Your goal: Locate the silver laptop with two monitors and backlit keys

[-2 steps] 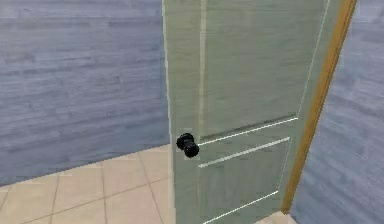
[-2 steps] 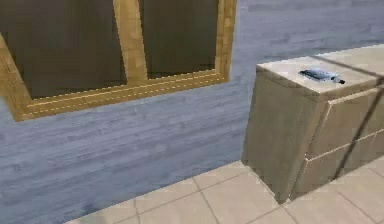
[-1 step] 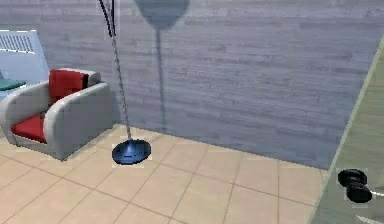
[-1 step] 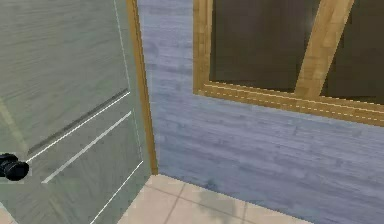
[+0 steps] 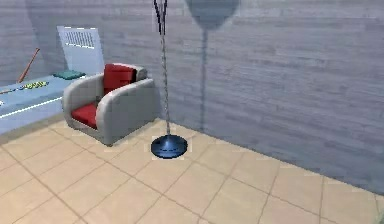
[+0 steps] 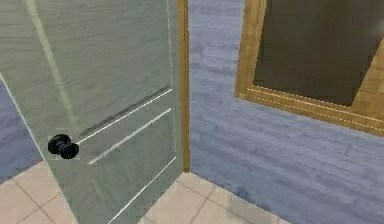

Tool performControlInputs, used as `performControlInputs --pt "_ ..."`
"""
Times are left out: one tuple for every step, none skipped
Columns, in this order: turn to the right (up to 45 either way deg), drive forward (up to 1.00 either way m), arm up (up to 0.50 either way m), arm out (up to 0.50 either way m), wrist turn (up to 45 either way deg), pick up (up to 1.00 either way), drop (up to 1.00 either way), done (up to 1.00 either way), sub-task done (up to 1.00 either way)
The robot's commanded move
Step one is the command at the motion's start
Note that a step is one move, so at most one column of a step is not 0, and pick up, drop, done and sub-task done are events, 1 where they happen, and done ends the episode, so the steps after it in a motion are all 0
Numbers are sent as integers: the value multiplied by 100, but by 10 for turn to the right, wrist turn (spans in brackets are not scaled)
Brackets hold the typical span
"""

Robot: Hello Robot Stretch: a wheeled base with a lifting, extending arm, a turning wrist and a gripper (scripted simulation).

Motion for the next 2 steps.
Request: performControlInputs --pt "0 75 0 0 0 0 0 0 0" --pt "450 0 0 0 0 0 0 0 0"
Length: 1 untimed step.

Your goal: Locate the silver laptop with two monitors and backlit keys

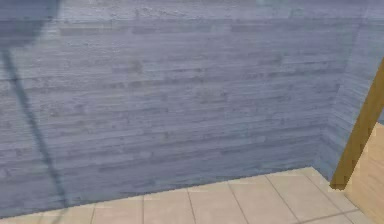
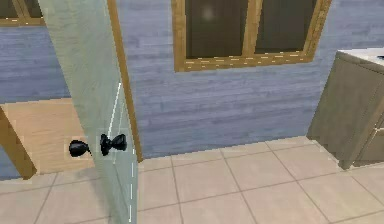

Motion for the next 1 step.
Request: performControlInputs --pt "60 0 0 0 0 0 0 0 0"
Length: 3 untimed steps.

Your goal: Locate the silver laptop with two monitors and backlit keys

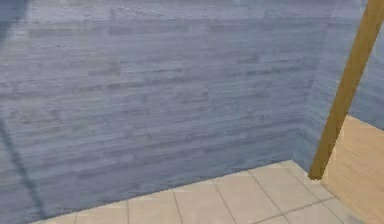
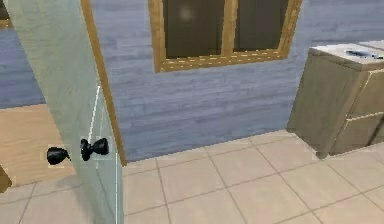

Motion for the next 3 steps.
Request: performControlInputs --pt "0 50 0 0 0 0 0 0 0" --pt "450 0 0 0 0 0 0 0 0" --pt "120 0 0 0 0 0 0 0 0"
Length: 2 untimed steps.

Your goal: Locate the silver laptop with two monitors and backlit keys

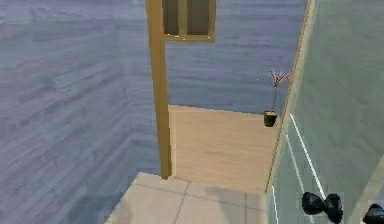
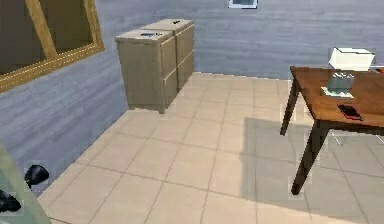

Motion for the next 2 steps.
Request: performControlInputs --pt "0 40 0 0 0 0 0 0 0" --pt "90 0 0 0 0 0 0 0 0"
